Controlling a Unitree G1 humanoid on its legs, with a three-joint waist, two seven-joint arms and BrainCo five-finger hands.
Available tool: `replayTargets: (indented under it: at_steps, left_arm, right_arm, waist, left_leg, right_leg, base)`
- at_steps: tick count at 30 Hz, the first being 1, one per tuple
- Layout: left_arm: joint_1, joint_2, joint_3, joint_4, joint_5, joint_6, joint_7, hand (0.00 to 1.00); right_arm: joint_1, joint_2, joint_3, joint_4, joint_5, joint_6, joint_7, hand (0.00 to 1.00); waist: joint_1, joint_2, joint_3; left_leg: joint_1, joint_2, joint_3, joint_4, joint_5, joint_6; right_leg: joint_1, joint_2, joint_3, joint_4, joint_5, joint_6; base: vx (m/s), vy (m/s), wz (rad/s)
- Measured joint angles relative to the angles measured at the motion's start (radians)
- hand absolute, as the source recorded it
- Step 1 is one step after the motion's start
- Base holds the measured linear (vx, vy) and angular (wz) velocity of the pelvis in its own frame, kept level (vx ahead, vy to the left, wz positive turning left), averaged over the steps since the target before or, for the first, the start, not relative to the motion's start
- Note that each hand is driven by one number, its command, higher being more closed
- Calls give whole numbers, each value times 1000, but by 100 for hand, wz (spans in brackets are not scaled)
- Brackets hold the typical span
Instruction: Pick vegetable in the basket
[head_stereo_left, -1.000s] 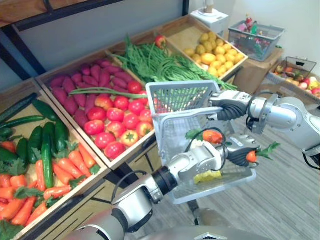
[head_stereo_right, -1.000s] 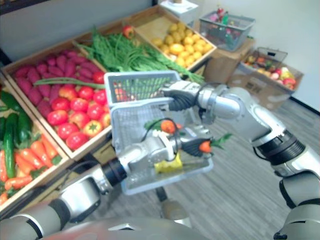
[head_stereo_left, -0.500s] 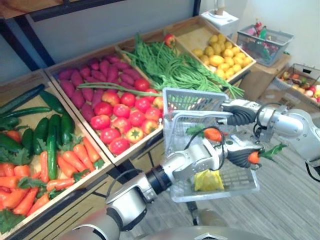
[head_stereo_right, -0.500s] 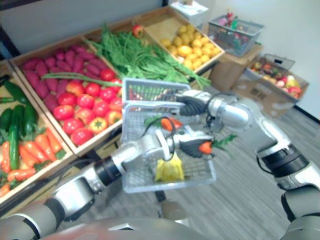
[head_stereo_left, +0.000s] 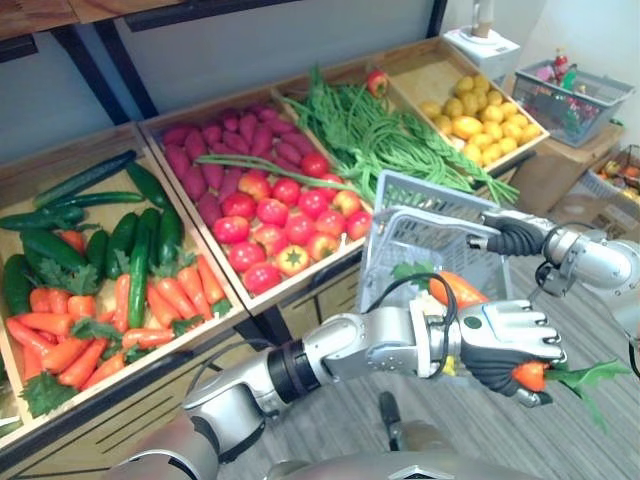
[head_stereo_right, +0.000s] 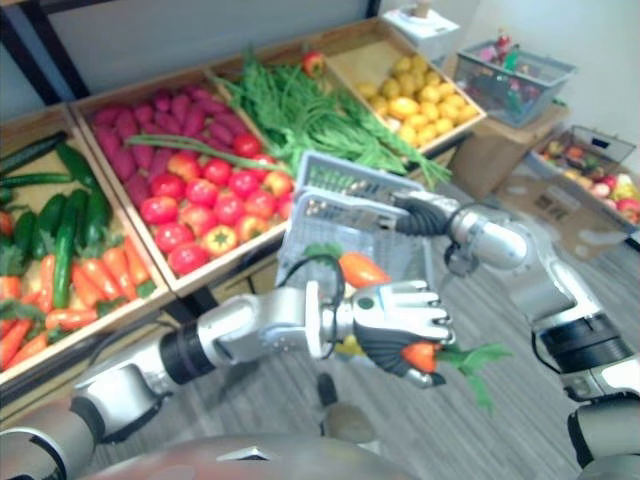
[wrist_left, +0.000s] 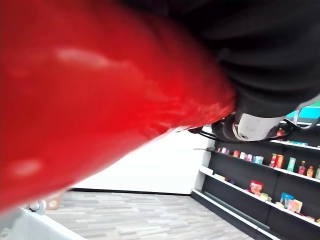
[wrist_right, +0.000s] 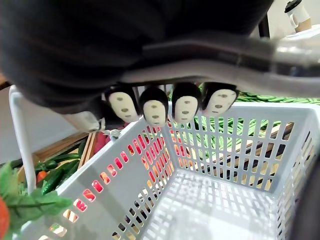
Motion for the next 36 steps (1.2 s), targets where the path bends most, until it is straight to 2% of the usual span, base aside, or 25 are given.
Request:
replayTargets:
  at_steps: [12, 25, 30, 31, 36]
  left_arm:
    - [0, 9, -27, 29, 2, 2, -7, 100]
    - [0, -79, -10, 252, 71, 47, -4, 100]
    - [3, -114, 33, 326, 117, 68, 6, 100]
    - [3, -117, 38, 337, 132, 69, 8, 0]
    - [4, -124, 65, 393, 153, 90, 10, 0]
  right_arm:
    - [0, 37, -12, -2, -32, 0, -3, 100]
    - [-5, 76, -40, -11, -33, 2, -5, 100]
    - [-5, 83, -40, -13, -33, 2, -5, 100]
    - [-6, 85, -40, -15, -33, 2, -5, 100]
    - [-19, 100, -40, -21, -34, 3, -5, 100]
  waist:
    - [-2, 17, 12]
    - [-3, 21, 22]
    - [-2, 21, 26]
    - [-2, 21, 27]
    - [-3, 18, 45]
  left_leg:
    - [-12, 4, -7, 14, -4, 2]
    - [-13, 12, 13, 24, -10, 1]
    - [-7, 11, 26, 23, -11, -1]
    - [-5, 12, 29, 23, -12, -2]
    - [5, 12, 39, 23, -13, -4]
  right_leg:
    - [-4, -2, -3, 0, 0, 0]
    - [-19, 11, 16, 3, 0, 0]
    - [-21, 14, 28, 3, 1, 0]
    - [-21, 16, 31, 3, 1, 0]
    - [-20, 20, 40, 6, 1, 0]
  base:
    - [-2, 0, 1]
    - [-3, -2, -5]
    - [-12, -2, -6]
    - [-4, -5, -6]
    - [-8, -2, -6]
